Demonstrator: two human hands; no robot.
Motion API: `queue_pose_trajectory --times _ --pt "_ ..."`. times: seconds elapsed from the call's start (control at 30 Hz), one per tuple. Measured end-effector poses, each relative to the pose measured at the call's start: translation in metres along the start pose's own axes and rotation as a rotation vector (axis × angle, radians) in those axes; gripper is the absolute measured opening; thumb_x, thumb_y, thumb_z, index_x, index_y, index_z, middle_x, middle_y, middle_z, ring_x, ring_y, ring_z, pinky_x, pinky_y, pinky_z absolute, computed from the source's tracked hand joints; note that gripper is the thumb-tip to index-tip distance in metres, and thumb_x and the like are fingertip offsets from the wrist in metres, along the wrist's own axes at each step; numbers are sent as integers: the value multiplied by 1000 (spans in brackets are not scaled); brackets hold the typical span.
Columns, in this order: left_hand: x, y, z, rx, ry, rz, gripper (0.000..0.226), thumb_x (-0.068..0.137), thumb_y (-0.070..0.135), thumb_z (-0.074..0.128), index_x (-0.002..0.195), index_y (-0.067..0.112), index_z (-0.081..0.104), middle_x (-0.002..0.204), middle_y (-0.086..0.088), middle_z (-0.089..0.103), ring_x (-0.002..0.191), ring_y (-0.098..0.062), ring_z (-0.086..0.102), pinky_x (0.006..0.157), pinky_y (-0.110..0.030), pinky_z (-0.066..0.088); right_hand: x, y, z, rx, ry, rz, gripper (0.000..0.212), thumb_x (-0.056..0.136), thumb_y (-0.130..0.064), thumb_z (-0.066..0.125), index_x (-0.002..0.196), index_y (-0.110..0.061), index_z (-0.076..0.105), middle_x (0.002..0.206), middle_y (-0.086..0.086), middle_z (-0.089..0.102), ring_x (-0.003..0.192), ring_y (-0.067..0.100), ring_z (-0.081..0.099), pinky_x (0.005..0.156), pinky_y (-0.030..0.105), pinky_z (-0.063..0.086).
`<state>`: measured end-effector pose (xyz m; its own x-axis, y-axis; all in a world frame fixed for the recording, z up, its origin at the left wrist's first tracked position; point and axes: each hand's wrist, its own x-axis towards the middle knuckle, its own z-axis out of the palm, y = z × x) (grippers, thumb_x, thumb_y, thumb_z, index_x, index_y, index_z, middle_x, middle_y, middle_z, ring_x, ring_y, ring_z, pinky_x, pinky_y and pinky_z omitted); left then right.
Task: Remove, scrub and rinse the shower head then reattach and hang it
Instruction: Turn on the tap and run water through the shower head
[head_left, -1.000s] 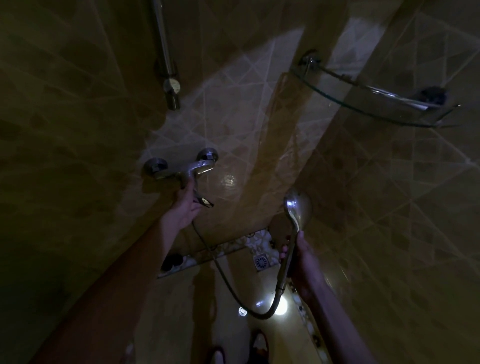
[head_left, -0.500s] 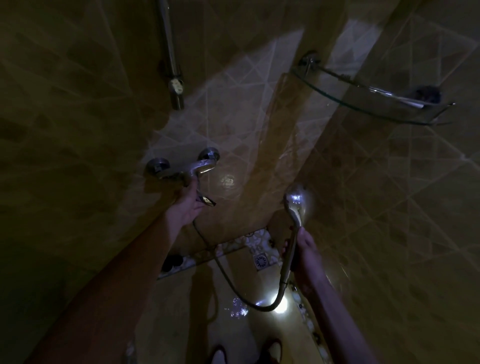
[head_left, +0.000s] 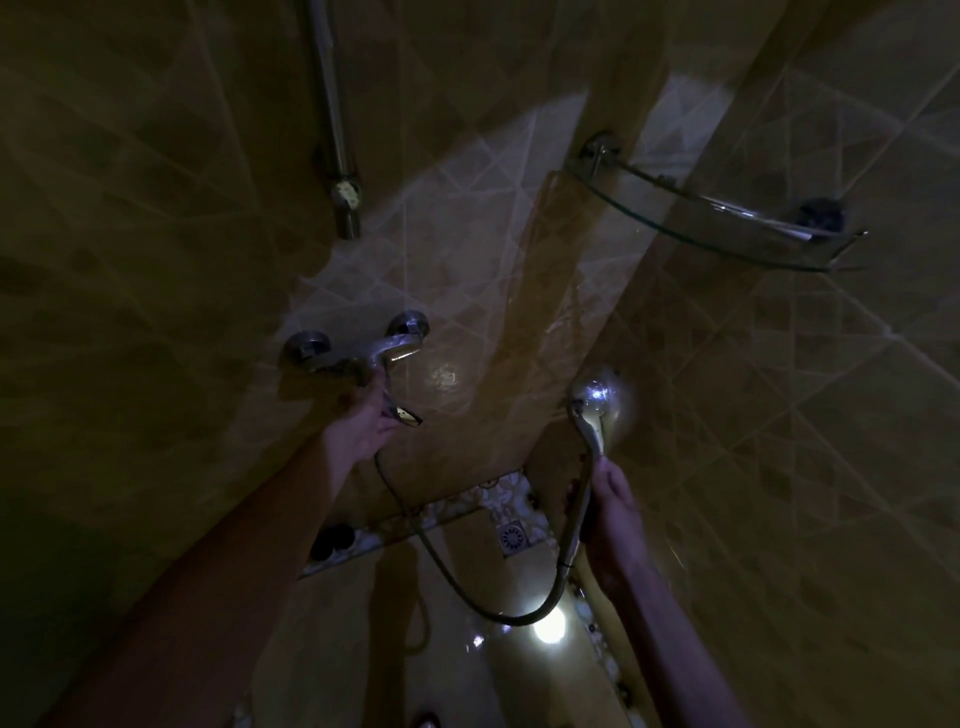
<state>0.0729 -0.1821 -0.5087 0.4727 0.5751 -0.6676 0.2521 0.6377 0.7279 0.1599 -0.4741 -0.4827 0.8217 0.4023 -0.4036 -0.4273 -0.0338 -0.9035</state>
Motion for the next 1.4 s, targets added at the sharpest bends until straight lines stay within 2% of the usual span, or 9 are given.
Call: queue_pose_trajectory --times 0.13,0.33,0.53,0.87,0.97,1.13,1.17,1.27,1.4 --pt "-3 -1 1 -3 -11 9 57 89 60 36 118 11 44 133 -23 52 80 -25 58 69 -30 47 2 0 0 -26 -17 -4 22 99 -35 50 102 -19 64 71 -3 68 63 12 62 59 29 48" --pt "-1 0 -2 -6 -13 5 75 87 62 39 137 7 37 135 -24 51 120 -36 53 89 -37 44 3 3 1 -46 -21 -13 23 99 -36 50 101 -17 63 72 -1 64 65 15 57 61 31 44" --pt "0 0 -3 -20 -1 4 77 86 65 40 139 11 34 132 -19 53 121 -35 53 105 -40 40 -4 -3 4 -70 -31 -27 23 101 -34 46 96 -17 61 75 1 64 64 14 58 57 27 43" --pt "-1 2 0 -20 0 1 74 87 64 38 139 11 35 133 -19 53 118 -34 55 97 -37 41 -6 0 3 -45 -41 -39 22 101 -31 46 93 -15 60 72 0 64 64 13 59 58 28 45" --pt "0 2 -2 -20 -19 -7 73 86 65 38 139 14 36 134 -19 51 119 -34 54 103 -39 39 -8 -2 3 -48 -45 -34 22 102 -29 45 94 -16 61 72 0 64 65 13 59 60 28 45" --pt "-5 2 -2 -77 0 33 69 80 71 42 116 13 49 122 -15 57 90 -29 61 83 -36 46 -8 -3 5 -55 -14 -46 22 100 -28 48 85 -19 61 68 1 61 64 18 55 58 28 41" --pt "-4 1 -2 -85 12 38 68 78 73 43 110 13 51 121 -15 57 92 -30 61 81 -36 46 -8 -3 5 -55 -11 -47 22 100 -29 48 85 -20 61 68 2 60 64 18 54 58 29 41" --pt "1 -2 -1 -78 26 24 83 73 78 44 124 13 45 127 -16 55 105 -34 61 86 -37 46 -7 -3 3 -63 -10 -36 22 100 -31 47 87 -19 61 70 3 60 64 18 54 58 29 42" --pt "2 0 1 -67 83 66 56 77 74 44 83 19 46 117 -19 59 77 -29 62 69 -33 50 -10 -4 2 -47 -19 -28 24 101 -31 47 84 -21 61 72 5 59 63 18 53 57 28 39"
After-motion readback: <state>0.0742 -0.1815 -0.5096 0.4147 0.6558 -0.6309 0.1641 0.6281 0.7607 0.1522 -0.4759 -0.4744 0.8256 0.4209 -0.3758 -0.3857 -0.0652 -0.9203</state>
